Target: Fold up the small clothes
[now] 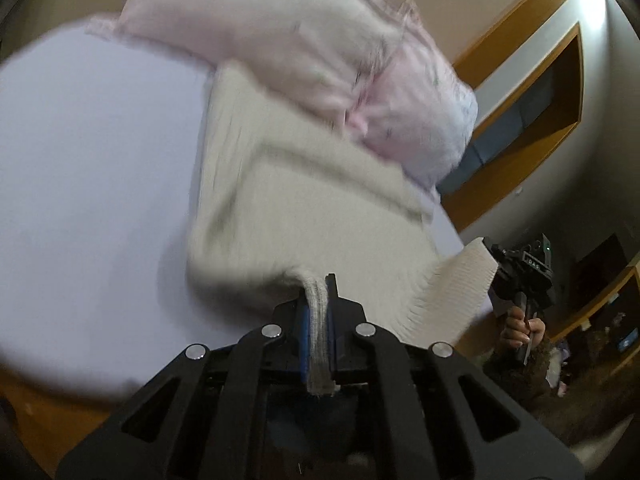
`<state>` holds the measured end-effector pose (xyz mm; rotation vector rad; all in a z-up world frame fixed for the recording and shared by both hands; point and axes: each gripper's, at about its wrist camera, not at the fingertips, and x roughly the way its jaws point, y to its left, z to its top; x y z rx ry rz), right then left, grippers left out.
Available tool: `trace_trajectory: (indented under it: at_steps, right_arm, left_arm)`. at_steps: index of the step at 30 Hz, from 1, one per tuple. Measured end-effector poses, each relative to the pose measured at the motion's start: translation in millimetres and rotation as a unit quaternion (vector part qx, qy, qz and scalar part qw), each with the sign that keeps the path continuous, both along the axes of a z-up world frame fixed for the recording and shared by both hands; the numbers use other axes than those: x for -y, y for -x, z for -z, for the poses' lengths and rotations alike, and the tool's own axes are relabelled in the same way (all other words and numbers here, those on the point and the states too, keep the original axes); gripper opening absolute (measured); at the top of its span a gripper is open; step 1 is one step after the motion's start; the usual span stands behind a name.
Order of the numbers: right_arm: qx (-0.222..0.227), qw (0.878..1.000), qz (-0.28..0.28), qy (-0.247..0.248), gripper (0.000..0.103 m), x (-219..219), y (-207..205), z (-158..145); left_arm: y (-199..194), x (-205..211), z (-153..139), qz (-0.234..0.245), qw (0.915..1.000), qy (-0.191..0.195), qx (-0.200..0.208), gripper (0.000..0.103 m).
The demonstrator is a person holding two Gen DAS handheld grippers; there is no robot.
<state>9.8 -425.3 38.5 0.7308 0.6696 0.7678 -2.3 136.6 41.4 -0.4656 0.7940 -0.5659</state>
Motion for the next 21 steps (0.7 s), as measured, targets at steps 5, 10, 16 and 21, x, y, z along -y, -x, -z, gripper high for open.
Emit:
trace_trajectory:
  at_steps: [5, 10, 16, 21]
  right_arm:
    - [-0.003, 0.995, 0.095, -0.041, 0.007, -1, -115, -12]
    - [-0.102, 0.979, 0.175, -0.014, 0.007, -2, -200, 37]
    - [-0.143, 0.971, 0.193, -0.012, 0.023, -5, -226, 61]
    - [-0.061, 0.974, 0.219, 0.008, 0.099, -2, -204, 37]
  left_arm:
    - [-115, -5, -48, -0.113, 0.9915, -0.047, 0.044, 0.006]
    - [-236, 12, -20, -0.169, 0.9817, -0.087, -0.017, 0.006]
    - [-273, 18, 4, -0.164, 0.9813, -0.082, -0.058, 0.01]
    - [-244, -5, -9, -0.165, 0.9835, -0.054, -0.05, 0.081]
